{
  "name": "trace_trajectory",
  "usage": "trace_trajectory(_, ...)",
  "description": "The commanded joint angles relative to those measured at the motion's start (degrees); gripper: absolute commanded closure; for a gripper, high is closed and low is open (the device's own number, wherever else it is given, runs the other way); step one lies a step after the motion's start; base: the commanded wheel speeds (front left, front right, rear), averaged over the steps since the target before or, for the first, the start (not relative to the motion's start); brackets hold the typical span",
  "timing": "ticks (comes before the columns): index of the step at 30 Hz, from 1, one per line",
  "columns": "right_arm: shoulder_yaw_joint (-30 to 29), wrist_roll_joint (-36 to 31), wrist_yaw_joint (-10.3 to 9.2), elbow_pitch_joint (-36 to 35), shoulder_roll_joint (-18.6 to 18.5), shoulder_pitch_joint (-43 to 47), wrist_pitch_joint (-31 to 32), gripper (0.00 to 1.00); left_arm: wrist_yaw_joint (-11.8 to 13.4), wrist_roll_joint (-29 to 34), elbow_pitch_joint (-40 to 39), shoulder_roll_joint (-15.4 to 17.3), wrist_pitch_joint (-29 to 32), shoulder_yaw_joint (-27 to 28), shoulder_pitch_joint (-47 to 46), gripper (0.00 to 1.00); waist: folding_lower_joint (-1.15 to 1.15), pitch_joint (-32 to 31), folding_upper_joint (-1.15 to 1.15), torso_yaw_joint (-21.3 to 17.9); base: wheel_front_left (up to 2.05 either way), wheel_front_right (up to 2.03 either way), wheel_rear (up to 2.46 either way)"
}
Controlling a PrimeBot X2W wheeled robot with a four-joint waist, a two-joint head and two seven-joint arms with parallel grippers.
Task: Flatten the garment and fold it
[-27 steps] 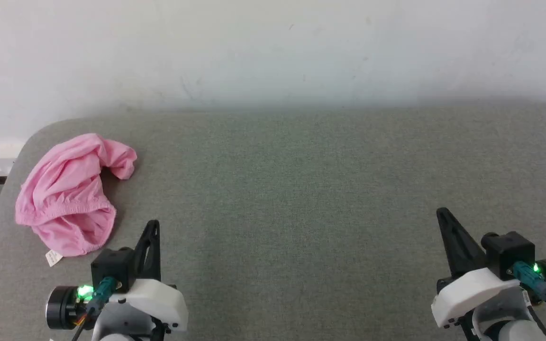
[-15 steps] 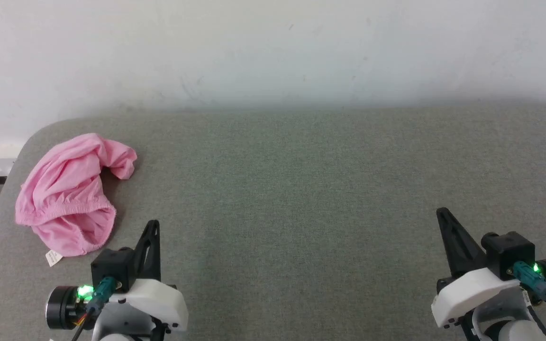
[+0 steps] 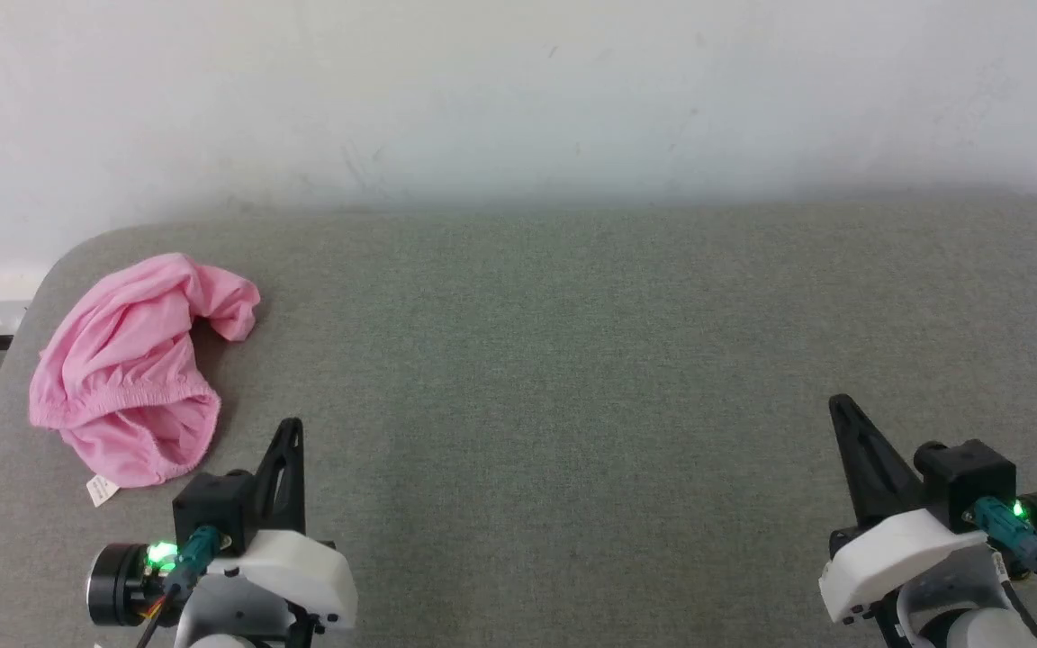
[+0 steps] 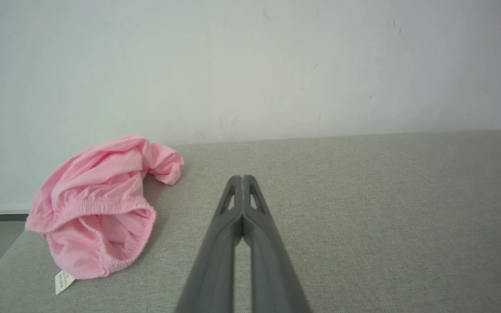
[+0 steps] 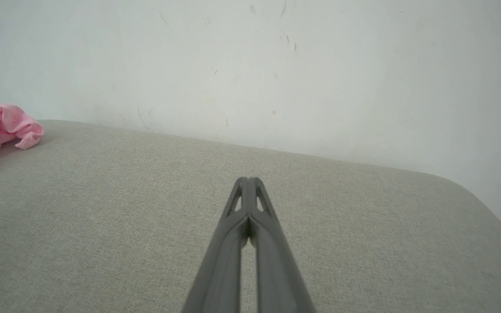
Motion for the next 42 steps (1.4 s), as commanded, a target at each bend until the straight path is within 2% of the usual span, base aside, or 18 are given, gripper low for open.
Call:
trace_trajectory(1,0.0,0.0,0.0,0.0,0.0,0.0,-0.01,0.0,0.0,0.0,0.0,0.0,-0.01,0.0,0.0,0.0,0.0,0.0,0.0,0.0,0.0,0.0,0.0)
trace_trajectory(27,-2.14,1.14,-0.02,-1.01,0.0,0.24,-2.78,0.0,3.97,0.34,-0.36,0.69,-2.78,-2.03,-0.52,0.0,0.0,0.33,0.0,0.65,0.0,0.0,0.0)
trace_trajectory(42,-2.2,2.6,-0.04,-1.38,0.03,0.66,-4.57,0.0,7.39,0.16,-1.11,1.76,-4.58,-3.62,-0.73,0.0,0.0,0.56,0.0,4.91,0.0,0.0,0.0)
